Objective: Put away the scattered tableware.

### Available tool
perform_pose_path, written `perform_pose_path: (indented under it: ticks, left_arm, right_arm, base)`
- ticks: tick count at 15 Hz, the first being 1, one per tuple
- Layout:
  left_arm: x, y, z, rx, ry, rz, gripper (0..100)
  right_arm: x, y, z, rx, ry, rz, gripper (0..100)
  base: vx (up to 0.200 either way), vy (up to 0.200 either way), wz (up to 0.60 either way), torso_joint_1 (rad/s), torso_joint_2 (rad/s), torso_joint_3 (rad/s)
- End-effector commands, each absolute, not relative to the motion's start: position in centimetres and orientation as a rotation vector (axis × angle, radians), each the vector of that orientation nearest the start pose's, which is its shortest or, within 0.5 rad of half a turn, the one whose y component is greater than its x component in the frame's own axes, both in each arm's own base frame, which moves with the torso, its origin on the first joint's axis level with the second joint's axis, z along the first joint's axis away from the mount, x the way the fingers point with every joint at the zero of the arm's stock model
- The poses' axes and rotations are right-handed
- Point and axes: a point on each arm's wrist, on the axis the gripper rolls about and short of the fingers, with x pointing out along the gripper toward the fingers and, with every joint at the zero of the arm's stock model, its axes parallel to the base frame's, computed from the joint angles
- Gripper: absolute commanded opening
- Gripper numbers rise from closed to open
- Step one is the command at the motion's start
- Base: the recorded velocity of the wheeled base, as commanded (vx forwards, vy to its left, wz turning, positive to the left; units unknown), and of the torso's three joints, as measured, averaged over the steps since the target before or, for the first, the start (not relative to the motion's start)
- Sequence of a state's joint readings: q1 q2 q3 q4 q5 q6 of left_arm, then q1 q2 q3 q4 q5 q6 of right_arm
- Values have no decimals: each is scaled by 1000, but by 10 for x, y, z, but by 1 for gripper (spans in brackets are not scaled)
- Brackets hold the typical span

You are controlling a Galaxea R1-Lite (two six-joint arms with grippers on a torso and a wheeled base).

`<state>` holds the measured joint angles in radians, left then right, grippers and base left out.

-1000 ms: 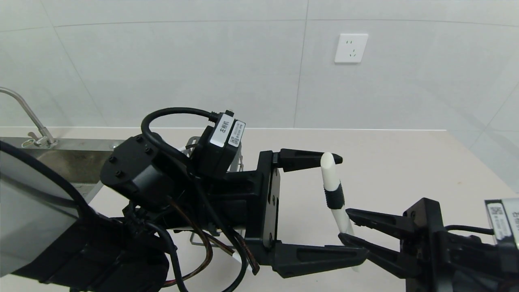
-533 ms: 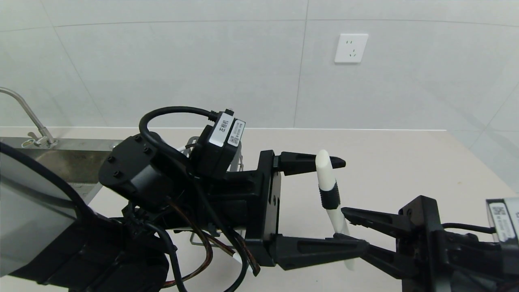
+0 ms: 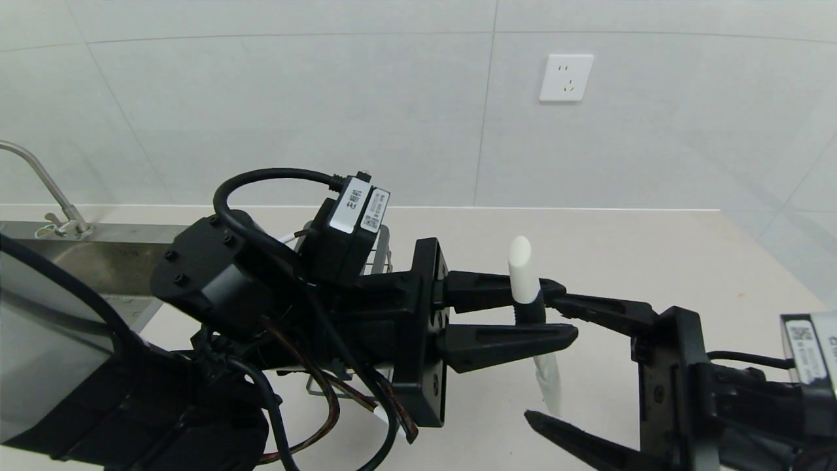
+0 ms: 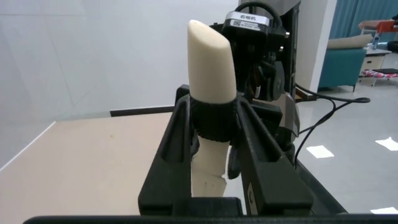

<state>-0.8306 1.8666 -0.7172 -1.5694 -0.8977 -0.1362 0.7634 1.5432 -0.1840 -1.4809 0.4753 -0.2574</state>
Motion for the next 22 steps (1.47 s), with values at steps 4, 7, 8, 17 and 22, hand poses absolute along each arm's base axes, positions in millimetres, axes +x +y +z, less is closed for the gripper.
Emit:
perform_pose_path:
  ticks: [4, 7, 8, 17, 22]
  left_arm:
    - [209, -224, 209, -81, -412, -1588, 0]
    - [215, -200, 223, -61, -457, -1509, 0]
    - [215, -192, 224, -56, -459, -1491, 0]
    - [178, -147, 215, -51, -390, -1437, 0]
    - [164, -114, 233, -23, -457, -1342, 0]
  right_arm:
    - [134, 142, 149, -218, -251, 1216, 100]
    - [133, 139, 144, -234, -225, 1211, 100]
    - [134, 137, 144, -235, -220, 1201, 100]
    - [109, 76, 161, -267, -343, 960, 0]
    - [72, 29, 189, -353, -570, 630, 0]
  base:
    - [0, 0, 0, 0, 0, 0]
    - [0, 0, 0, 0, 0, 0]
    - [0, 0, 0, 0, 0, 0]
    - [0, 0, 0, 0, 0, 0]
    - [0, 0, 0, 0, 0, 0]
